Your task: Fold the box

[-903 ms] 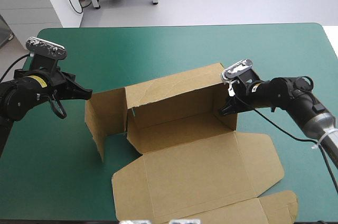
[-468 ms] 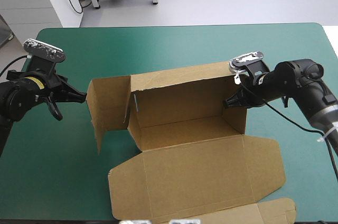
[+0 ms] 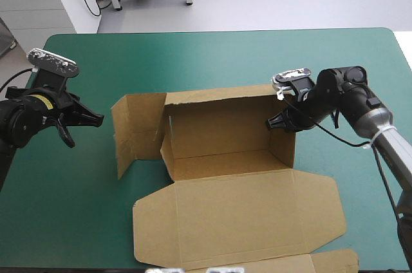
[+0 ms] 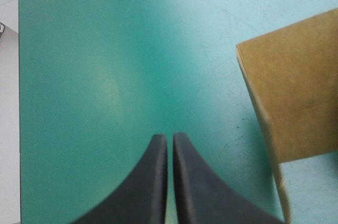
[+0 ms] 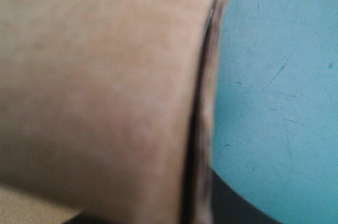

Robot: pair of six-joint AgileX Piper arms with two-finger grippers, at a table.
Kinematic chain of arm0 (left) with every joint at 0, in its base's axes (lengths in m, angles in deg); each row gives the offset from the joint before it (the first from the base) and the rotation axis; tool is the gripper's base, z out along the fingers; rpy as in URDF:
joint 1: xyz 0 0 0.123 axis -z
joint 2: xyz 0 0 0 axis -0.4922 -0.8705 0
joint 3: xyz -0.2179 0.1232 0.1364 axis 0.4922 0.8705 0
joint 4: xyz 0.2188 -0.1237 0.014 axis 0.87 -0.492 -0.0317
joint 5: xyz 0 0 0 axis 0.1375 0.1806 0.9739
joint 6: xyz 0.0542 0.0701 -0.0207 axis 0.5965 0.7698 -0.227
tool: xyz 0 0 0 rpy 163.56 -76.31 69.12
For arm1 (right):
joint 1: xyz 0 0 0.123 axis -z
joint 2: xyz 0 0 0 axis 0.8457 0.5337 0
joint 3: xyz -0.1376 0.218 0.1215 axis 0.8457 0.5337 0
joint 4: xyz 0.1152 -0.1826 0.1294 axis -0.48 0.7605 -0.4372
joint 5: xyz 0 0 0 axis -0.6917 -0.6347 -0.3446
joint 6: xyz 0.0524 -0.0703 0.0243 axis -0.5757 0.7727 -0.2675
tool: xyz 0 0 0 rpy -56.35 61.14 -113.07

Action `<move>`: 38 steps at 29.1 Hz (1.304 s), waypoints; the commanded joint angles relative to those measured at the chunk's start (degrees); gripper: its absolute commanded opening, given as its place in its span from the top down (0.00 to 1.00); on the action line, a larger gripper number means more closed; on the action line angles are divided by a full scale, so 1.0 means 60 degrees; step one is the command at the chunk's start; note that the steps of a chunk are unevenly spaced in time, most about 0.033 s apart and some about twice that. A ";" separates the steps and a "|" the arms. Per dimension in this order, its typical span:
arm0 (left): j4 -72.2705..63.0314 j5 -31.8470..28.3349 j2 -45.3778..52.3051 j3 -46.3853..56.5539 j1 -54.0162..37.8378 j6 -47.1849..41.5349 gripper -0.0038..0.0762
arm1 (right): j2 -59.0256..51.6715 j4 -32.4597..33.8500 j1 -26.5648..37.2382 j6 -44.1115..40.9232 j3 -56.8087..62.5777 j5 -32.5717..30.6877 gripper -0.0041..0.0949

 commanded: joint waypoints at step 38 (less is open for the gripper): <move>0.0055 -0.0512 0.0176 -0.0270 -0.0016 -0.0105 0.93 | 0.1970 0.0217 0.0055 -0.0171 -0.3972 -0.1210 0.30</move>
